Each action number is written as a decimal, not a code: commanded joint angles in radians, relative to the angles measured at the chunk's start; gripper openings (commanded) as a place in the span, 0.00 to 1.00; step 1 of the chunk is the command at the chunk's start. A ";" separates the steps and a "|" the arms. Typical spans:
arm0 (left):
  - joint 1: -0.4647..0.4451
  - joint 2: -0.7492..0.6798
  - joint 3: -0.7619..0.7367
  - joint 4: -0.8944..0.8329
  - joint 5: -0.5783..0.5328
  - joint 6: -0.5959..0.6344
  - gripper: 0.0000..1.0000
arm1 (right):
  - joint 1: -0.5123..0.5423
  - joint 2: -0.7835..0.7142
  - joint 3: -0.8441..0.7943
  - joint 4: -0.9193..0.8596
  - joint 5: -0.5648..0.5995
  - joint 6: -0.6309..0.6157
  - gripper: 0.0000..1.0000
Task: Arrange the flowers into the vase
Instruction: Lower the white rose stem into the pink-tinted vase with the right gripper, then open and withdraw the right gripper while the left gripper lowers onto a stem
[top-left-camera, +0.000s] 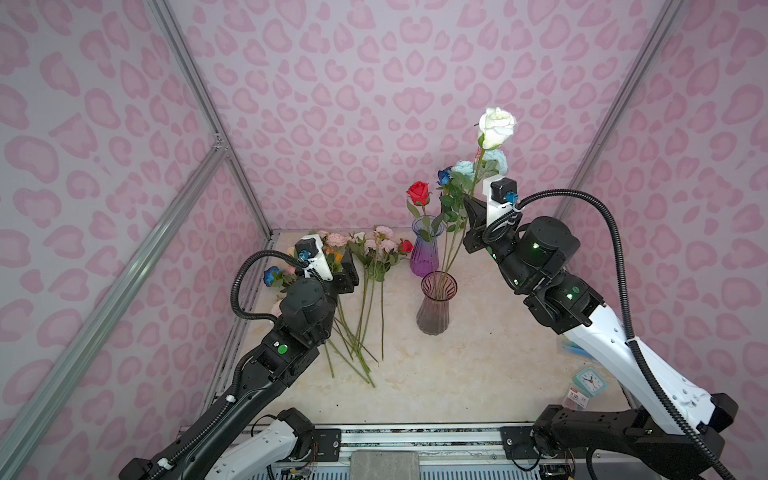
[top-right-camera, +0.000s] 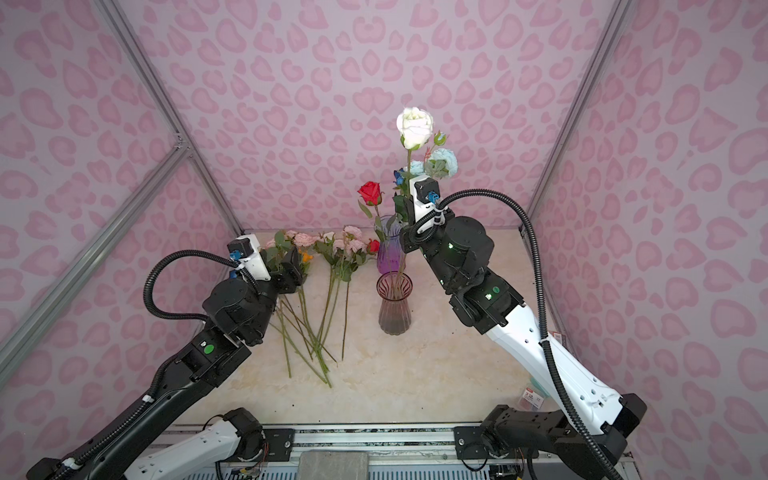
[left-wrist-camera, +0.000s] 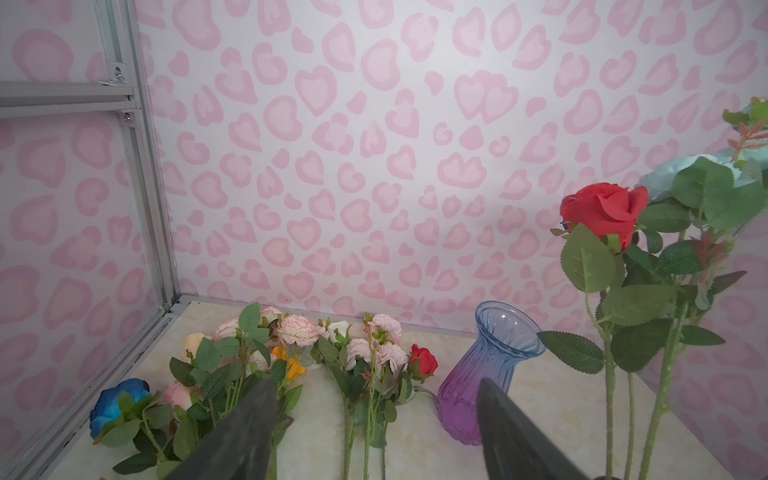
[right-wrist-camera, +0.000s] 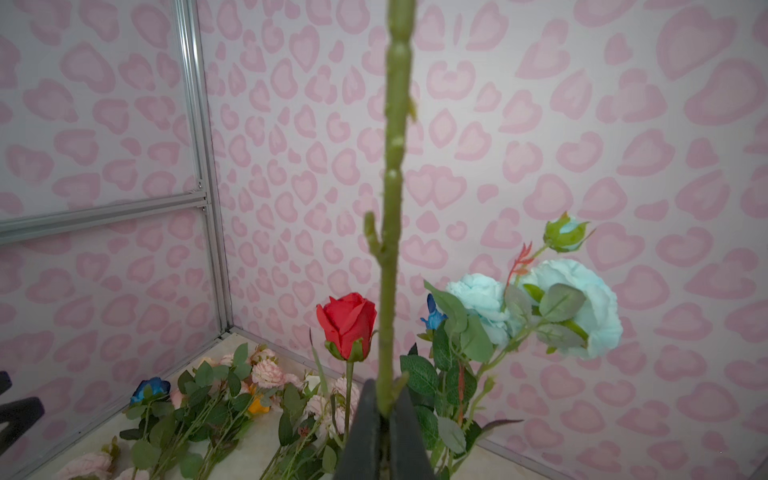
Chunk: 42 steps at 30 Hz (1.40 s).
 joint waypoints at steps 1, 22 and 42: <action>0.004 0.004 0.007 0.021 -0.012 -0.009 0.76 | -0.012 0.013 -0.054 0.005 -0.028 0.054 0.03; 0.010 0.071 0.012 0.008 -0.022 -0.011 0.77 | 0.006 -0.094 -0.325 0.007 -0.060 0.230 0.28; 0.216 0.325 0.022 -0.281 0.077 -0.496 0.67 | 0.013 -0.447 -0.669 0.025 -0.030 0.334 0.29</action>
